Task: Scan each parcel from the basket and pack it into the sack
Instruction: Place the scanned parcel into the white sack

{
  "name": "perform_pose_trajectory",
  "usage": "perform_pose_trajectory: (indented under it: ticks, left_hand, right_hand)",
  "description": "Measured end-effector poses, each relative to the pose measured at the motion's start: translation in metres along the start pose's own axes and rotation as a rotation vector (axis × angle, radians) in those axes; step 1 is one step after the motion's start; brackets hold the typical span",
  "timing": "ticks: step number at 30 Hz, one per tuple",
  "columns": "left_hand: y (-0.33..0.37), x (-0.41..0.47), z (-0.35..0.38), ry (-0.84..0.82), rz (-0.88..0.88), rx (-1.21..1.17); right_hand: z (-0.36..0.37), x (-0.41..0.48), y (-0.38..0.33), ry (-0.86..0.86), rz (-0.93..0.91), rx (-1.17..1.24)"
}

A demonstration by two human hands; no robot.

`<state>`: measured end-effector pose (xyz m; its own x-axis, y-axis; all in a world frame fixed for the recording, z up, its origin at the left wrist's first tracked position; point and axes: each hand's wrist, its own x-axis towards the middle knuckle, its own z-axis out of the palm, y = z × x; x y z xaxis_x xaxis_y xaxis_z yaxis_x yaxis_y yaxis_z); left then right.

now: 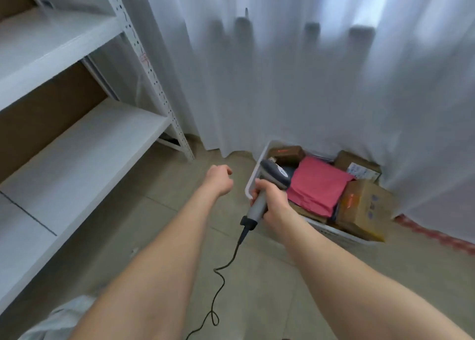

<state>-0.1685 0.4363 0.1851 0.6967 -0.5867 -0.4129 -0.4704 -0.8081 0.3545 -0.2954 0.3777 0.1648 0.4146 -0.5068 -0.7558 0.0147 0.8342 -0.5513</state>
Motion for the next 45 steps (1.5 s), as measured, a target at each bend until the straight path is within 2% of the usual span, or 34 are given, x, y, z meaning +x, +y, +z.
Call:
perform_pose_trajectory:
  ticks: [7, 18, 26, 34, 38, 42, 45]
  left_hand:
    - [0.095, 0.091, 0.051, -0.094, 0.079, 0.028]
    - [0.187, 0.300, 0.174, -0.290, 0.132, 0.068]
    - [0.202, 0.379, 0.288, -0.440, -0.011, -0.038]
    - [0.190, 0.425, 0.387, -0.519, -0.245, -0.232]
    - [0.184, 0.430, 0.399, -0.439, -0.220, -0.165]
    - [0.188, 0.425, 0.370, -0.444, -0.184, -0.328]
    - [0.200, 0.418, 0.330, -0.291, -0.111, -0.296]
  right_hand:
    - [-0.054, 0.081, -0.087, 0.101, -0.038, 0.088]
    - [-0.134, 0.290, -0.171, 0.371, 0.016, 0.074]
    - [-0.210, 0.409, -0.174, 0.515, 0.095, -0.019]
    - [-0.255, 0.494, -0.147, 0.508, 0.130, -0.123]
    - [-0.264, 0.509, -0.142, 0.483, 0.159, -0.152]
    - [-0.256, 0.503, -0.148, 0.445, 0.173, -0.151]
    - [-0.238, 0.485, -0.165, 0.373, 0.169, -0.109]
